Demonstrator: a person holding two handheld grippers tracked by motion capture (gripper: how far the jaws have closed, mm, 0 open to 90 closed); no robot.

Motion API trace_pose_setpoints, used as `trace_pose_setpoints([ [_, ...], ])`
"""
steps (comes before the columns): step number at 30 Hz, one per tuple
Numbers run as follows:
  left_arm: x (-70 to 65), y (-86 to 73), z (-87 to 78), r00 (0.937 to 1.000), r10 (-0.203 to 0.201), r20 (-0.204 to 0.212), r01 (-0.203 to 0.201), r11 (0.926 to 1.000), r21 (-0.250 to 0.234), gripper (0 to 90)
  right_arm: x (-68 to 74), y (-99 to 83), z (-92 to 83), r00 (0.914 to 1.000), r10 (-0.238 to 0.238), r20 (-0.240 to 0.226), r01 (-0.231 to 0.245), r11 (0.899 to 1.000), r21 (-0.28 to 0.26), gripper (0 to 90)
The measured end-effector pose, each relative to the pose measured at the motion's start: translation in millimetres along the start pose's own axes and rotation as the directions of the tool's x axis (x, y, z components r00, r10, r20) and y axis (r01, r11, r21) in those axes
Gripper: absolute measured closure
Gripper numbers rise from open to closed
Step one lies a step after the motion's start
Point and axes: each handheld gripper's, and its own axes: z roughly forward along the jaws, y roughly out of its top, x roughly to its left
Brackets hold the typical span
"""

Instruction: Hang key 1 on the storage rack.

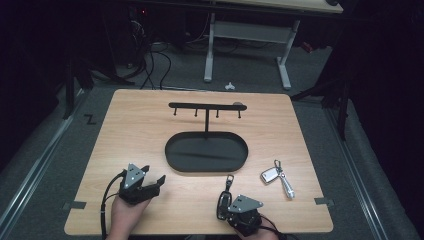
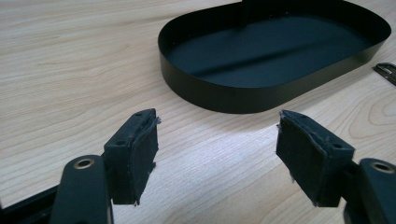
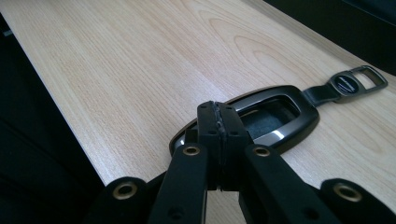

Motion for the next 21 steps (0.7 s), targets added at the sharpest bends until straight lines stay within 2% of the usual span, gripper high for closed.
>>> trace_pose_setpoints([
  [3, -2.3, 1.1, 1.5, 0.9999, 0.004, 0.013, -0.004, 1.0, 0.0, 29.9, -3.9, -3.0, -2.2, 0.9999, 0.005, 0.008, -0.005, 1.0, 0.0, 90.0],
  [8, -5.9, 2.3, 4.8, 0.9994, 0.011, 0.031, -0.012, 0.9999, 0.011, 29.8, -17.3, -7.7, -7.9, 0.9981, 0.031, 0.052, -0.032, 0.999, 0.005, 90.0],
  [21, -5.2, 4.9, 6.7, 0.9992, 0.01, 0.04, -0.01, 0.9999, 0.011, 29.8, -48.6, -20.5, -17.9, 0.988, 0.093, 0.124, -0.094, 0.996, 0.003, 90.0],
])
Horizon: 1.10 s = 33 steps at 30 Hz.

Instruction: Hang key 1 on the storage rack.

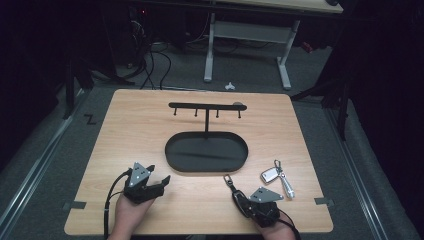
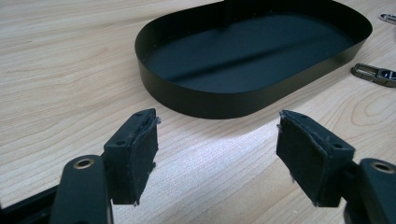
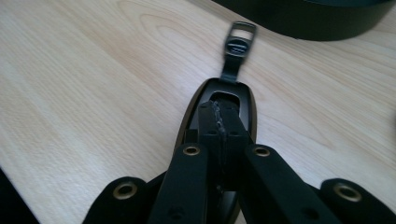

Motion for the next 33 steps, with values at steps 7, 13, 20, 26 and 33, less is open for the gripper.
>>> trace_pose_setpoints([
  [7, -0.8, 0.7, 0.0, 1.0, 0.0, 0.008, 0.0, 1.0, -0.005, 29.8, -16.1, -4.2, -2.9, 0.9987, 0.037, 0.034, -0.037, 0.999, 0.001, 90.0],
  [13, -0.8, 1.6, -0.5, 0.9999, 0.002, 0.011, -0.002, 0.9998, -0.018, 29.0, -17.0, -3.3, -6.6, 0.9985, 0.05, 0.024, -0.05, 0.999, -0.015, 89.8],
  [20, -1.1, 2.6, -1.3, 0.9996, -0.015, 0.022, 0.015, 0.9999, -0.002, 29.3, -23.1, -1.5, -12.7, 0.9967, 0.074, 0.032, -0.073, 0.996, -0.043, 85.9],
  [26, -0.9, 4.0, -3.7, 0.9969, -0.037, 0.07, 0.038, 0.9992, -0.016, 28.8, -29.5, -1.8, -11.3, 0.994, 0.095, 0.054, -0.093, 0.995, -0.039, 81.5],
  [33, -2.3, 4.0, -1.4, 0.9946, -0.037, 0.096, 0.036, 0.9993, 0.013, 30.2, -38.7, 0.2, -10.6, 0.9904, 0.119, 0.071, -0.118, 0.993, -0.013, 77.7],
])
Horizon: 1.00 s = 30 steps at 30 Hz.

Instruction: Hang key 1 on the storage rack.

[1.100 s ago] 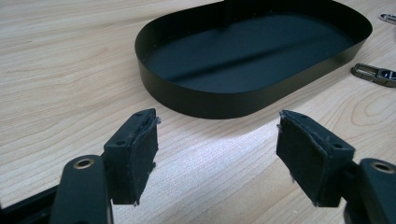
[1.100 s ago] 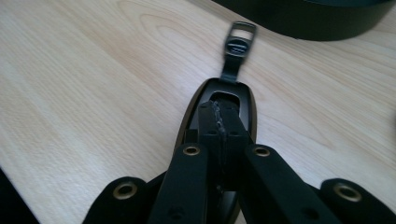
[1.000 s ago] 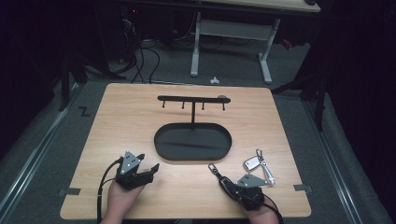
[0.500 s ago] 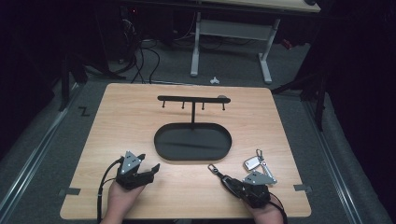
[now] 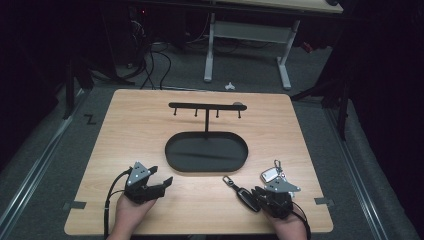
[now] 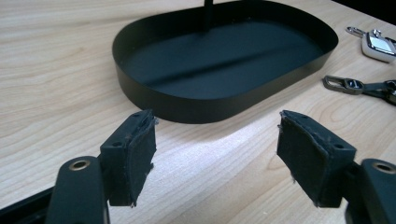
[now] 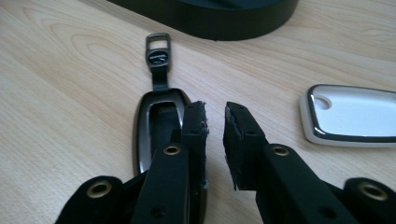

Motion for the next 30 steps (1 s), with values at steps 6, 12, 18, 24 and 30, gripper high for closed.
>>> trace_pose_setpoints([
  [6, -3.2, 0.2, 3.7, 0.9999, 0.017, 0.001, -0.017, 0.9998, 0.011, 29.6, -0.5, 15.1, 2.5, 0.9989, -0.036, 0.03, 0.032, 0.992, 0.124, 75.0],
  [12, -3.9, -1.1, 4.8, 0.9993, 0.038, 0.0, -0.038, 0.9991, 0.019, 29.6, 3.6, 28.4, 2.3, 0.9952, -0.078, 0.058, 0.065, 0.977, 0.202, 73.0],
  [18, -4.3, -2.1, 4.4, 0.9991, 0.041, 0.011, -0.042, 0.9988, 0.025, 26.5, -1.8, 36.8, 2.9, 0.9963, -0.06, 0.062, 0.039, 0.956, 0.29, 68.1],
  [24, -5.2, -1.6, 3.2, 0.9986, 0.047, 0.025, -0.047, 0.9989, 0.003, 24.1, -10.4, 50.3, -0.9, 0.9968, -0.063, 0.049, 0.04, 0.926, 0.376, 58.1],
  [30, -7.2, -2.8, 3.1, 0.9962, 0.087, -0.004, -0.087, 0.9962, 0.004, 24.8, -14.1, 62.3, -5.7, 0.9949, -0.095, 0.034, 0.07, 0.893, 0.445, 45.8],
])
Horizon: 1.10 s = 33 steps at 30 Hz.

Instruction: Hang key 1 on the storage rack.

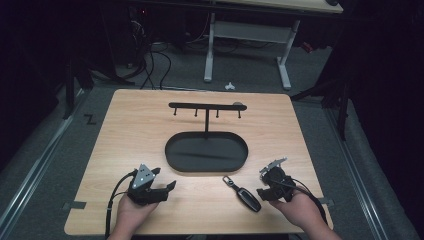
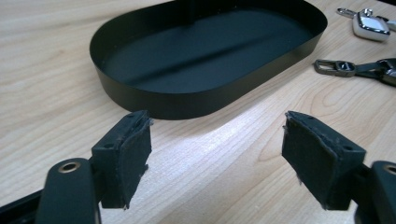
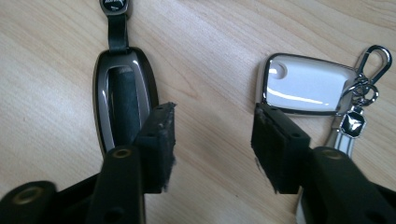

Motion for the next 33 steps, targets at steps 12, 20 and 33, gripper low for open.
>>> trace_pose_setpoints([
  [12, -0.6, 0.1, 0.0, 1.0, 0.008, 0.001, -0.008, 0.9999, -0.009, 24.9, 6.1, 22.9, -8.3, 0.9976, -0.069, -0.012, 0.07, 0.992, 0.104, 30.5],
  [20, -1.1, -0.7, 1.3, 0.9995, 0.027, 0.018, -0.027, 0.9996, 0.008, 25.4, 15.7, 34.9, -2.4, 0.9932, -0.114, -0.023, 0.116, 0.976, 0.185, 23.2],
  [33, -1.6, -1.7, 4.0, 0.9989, 0.034, 0.033, -0.035, 0.9992, 0.021, 26.4, 25.8, 51.8, 6.6, 0.9957, -0.089, -0.028, 0.093, 0.971, 0.221, 6.9],
])
